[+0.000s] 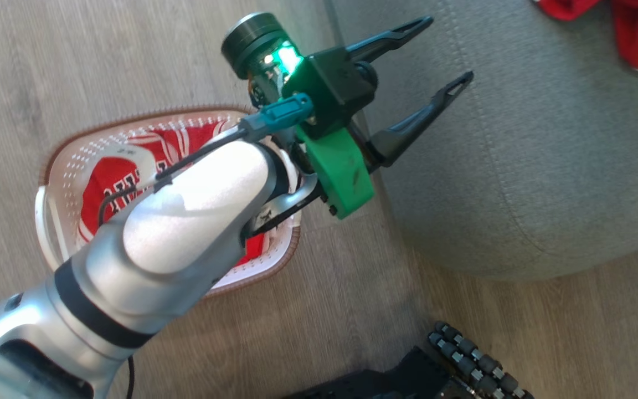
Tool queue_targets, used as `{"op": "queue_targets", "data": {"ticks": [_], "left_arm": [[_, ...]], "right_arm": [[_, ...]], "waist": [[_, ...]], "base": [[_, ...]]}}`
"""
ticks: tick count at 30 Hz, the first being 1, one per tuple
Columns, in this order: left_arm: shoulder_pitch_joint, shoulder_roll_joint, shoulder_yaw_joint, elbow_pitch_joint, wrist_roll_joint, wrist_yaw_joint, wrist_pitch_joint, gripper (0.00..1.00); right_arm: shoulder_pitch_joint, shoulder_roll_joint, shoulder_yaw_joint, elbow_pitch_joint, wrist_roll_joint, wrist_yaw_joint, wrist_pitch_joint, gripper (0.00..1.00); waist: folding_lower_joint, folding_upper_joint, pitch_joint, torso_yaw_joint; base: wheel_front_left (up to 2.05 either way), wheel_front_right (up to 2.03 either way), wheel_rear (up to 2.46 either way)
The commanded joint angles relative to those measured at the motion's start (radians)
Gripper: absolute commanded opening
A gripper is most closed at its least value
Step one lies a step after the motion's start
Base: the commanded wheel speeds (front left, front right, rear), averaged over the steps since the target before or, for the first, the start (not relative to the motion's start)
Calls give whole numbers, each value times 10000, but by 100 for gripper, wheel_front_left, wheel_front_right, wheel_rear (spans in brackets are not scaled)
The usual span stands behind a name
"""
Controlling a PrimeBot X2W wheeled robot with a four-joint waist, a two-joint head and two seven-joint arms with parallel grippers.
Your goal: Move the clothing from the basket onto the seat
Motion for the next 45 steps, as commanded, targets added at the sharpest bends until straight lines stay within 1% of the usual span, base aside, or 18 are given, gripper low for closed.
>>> {"op": "queue_targets", "data": {"ticks": [1,2,3,5,6,7,8,12,16,24,31,36,41,45], "left_arm": [[-418,-35,140,-253,109,-82,-95,100],[-471,-44,102,-224,112,-92,-112,100],[-570,-66,36,-169,112,-109,-142,100],[-638,-87,-10,-111,96,-120,-179,100],[-668,-96,-26,-88,85,-124,-196,100],[-694,-102,-41,-63,76,-128,-215,100],[-715,-107,-54,-38,65,-131,-234,100],[-762,-92,-91,59,17,-141,-305,100],[-771,-51,-105,157,-56,-148,-373,100],[-564,-17,-122,379,-198,-120,-571,100],[-99,239,-45,562,-386,26,-818,100],[360,460,108,600,-631,222,-988,100],[852,580,270,591,-888,468,-1211,100],[1205,721,390,585,-1014,688,-1372,100]], "right_arm": [[-64,-468,92,122,-201,71,144,0],[-144,-471,161,378,-285,71,232,0],[-291,-450,266,926,-391,71,435,0],[-426,-387,378,1437,-449,71,658,0],[-498,-351,441,1595,-466,71,681,13],[-558,-316,515,1720,-462,71,679,50],[-610,-288,604,1812,-430,71,666,100],[-714,-222,1047,2063,-249,71,779,100],[-827,-320,1417,2207,-44,71,900,100],[-793,-482,2126,2320,377,71,1357,100],[-442,-738,2973,1965,620,71,1587,100],[-146,-1074,3379,1535,793,71,1755,100],[155,-1353,3528,862,990,71,1691,100],[429,-1383,3428,251,1086,71,1369,100]], "waist": [[-2,0,263,172],[-2,0,328,200],[-2,0,444,256],[-2,0,509,294],[-2,0,538,307],[-2,0,560,318],[-2,0,579,329],[-2,0,586,322],[-2,0,490,287],[-2,0,-50,183],[-2,0,-1087,30],[-2,0,-1931,-39],[-2,0,-2781,13],[-2,0,-3384,125]], "base": [[0,0,0],[0,0,0],[0,0,0],[0,0,0],[0,0,0],[0,0,0],[0,0,0],[0,0,0],[0,0,0],[0,0,0],[0,0,0],[0,0,0],[0,0,0],[0,0,0]]}}
